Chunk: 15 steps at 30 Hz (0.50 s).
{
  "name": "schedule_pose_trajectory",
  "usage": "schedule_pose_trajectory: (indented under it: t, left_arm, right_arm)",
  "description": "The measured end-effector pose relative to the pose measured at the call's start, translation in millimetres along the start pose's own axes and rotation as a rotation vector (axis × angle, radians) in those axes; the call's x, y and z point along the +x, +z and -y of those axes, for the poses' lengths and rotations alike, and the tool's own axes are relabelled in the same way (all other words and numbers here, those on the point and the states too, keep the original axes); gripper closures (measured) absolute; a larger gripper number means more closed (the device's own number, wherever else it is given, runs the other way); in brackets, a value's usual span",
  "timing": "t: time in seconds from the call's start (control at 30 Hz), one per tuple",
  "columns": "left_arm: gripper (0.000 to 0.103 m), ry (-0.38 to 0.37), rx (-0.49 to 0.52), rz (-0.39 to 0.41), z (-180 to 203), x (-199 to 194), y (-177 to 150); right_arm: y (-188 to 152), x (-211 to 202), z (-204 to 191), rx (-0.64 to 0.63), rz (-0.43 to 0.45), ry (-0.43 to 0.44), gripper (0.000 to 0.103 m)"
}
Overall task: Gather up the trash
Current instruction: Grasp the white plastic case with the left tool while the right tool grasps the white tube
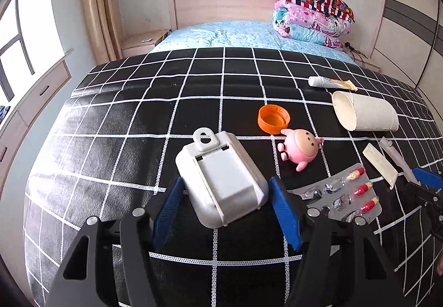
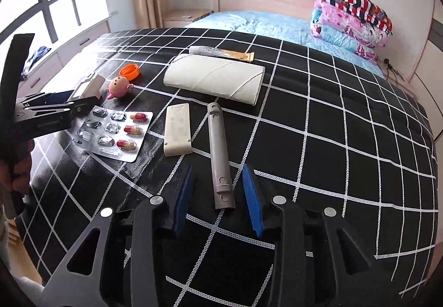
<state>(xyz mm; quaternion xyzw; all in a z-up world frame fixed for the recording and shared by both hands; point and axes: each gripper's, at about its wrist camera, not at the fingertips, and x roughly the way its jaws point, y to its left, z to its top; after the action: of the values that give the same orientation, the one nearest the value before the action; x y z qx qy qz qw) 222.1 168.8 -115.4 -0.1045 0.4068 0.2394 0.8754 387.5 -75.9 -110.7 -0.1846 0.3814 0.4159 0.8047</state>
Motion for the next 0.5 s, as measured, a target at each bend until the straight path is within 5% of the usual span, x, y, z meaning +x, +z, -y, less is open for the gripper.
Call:
schedule_pose_trajectory:
  t: [0.1, 0.5]
  left_arm:
    - [0.046, -0.024, 0.024, 0.011, 2.3, -3.5, -2.5]
    - [0.047, -0.061, 0.051, 0.083, 3.1, -48.4, -14.3]
  right_arm:
    - [-1.2, -0.6, 1.3, -0.009, 0.004, -0.030, 0.089]
    - [-9.8, -26.3, -8.7, -0.020, 0.031, -0.011, 0.090]
